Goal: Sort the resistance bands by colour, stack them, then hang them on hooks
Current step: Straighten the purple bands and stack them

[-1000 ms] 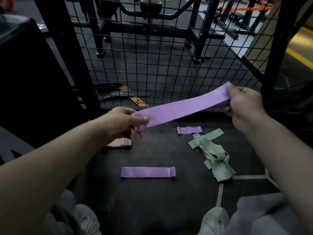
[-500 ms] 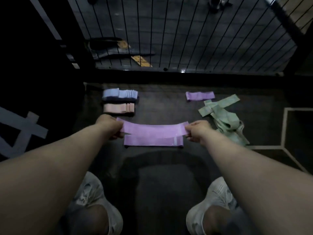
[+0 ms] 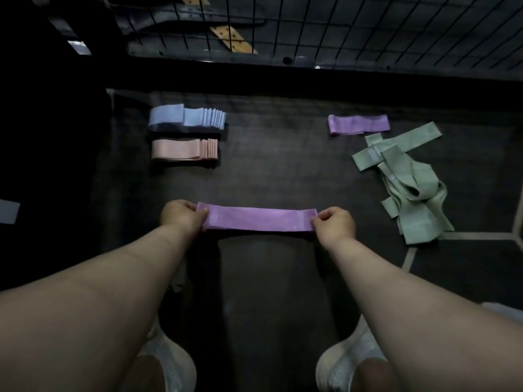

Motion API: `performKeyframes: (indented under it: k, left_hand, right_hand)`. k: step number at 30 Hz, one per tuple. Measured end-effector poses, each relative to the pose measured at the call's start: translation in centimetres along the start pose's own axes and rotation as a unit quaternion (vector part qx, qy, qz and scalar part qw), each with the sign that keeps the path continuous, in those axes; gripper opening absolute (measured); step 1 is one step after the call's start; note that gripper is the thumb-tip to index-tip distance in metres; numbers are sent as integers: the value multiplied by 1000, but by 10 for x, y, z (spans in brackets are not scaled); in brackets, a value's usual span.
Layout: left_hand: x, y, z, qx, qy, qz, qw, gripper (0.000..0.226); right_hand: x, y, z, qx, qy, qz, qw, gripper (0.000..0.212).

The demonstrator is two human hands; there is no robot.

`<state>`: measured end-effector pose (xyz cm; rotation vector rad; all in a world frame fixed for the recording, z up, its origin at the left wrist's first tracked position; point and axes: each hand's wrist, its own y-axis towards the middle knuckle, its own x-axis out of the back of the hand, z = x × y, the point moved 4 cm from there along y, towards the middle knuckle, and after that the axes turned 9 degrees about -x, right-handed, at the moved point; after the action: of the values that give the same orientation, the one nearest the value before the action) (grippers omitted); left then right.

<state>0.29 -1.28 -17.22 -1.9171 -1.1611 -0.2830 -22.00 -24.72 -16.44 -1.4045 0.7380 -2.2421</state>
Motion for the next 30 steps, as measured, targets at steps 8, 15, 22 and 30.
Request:
performKeyframes:
  k: [8, 15, 22, 30]
  left_hand:
    - [-15, 1, 7, 26, -15, -5, 1000, 10]
    - [-23, 5, 10, 41, -27, -3, 999, 10]
    - [-22, 11, 5, -40, 181, 17, 982, 28]
    - [-31, 3, -11, -283, 506, 85, 810, 83]
  right_hand:
    - [-14, 9, -10, 7, 6, -10, 1000, 11]
    - [-18, 15, -13, 18, -6, -24, 1000, 7]
    - [-20, 15, -12, 87, -83, -51, 991, 29]
    - [-27, 12, 6, 256, -396, 23, 882, 84]
